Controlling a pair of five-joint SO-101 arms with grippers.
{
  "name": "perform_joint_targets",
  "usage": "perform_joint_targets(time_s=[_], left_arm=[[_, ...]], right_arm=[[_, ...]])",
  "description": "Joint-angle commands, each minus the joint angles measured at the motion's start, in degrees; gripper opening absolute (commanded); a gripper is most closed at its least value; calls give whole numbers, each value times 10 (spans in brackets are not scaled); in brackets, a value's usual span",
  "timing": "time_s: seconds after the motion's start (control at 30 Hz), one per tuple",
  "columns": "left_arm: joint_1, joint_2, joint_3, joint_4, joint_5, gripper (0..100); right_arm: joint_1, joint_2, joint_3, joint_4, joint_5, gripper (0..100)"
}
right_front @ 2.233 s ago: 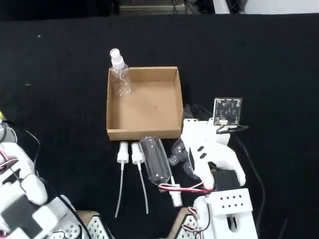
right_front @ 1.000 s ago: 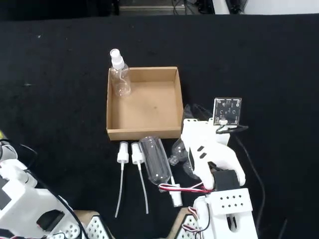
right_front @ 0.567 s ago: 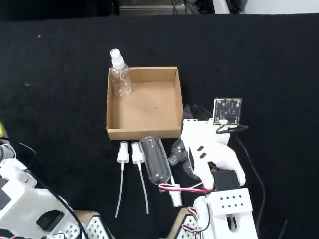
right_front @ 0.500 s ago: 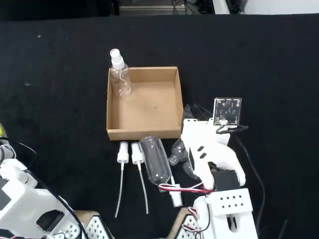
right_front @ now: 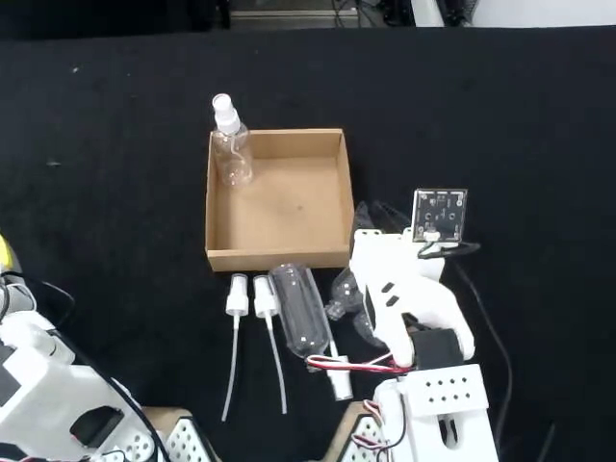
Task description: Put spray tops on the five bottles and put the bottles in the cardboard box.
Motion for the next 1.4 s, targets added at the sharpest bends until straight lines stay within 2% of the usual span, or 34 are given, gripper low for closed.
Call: perform_joint_targets(time_s=[0.0,0.1,0.17,0.23,0.4,0.43,0.5,0.63,0.93,1.07,1.37], left_arm=[[0,-11,-43,4,-11,323],[9,-11,-92,20,-50,322],[18,-11,-150,113,-81,323],[22,-11,-247,277,-102,325],[15,-2,-589,825,-79,326],[15,5,-648,912,-88,326],[17,34,-753,1014,-124,323],[49,126,-882,1081,-172,322],[60,318,-1176,1258,-258,322],[60,411,-1289,1303,-322,321],[62,576,-1498,1367,-379,321]], right_arm=[[8,-9,-2,-19,-2,53],[8,-9,-2,-19,-2,53],[7,-9,-2,-19,-2,53],[7,-9,-2,-19,-2,53],[7,-9,-2,-19,-2,53],[7,-9,-2,-19,-2,53],[7,-9,-2,-19,-2,53],[9,-9,-2,-19,-2,53],[7,-9,-2,-19,-2,53],[8,-9,-2,-19,-2,53],[8,-9,-2,-19,-2,53]])
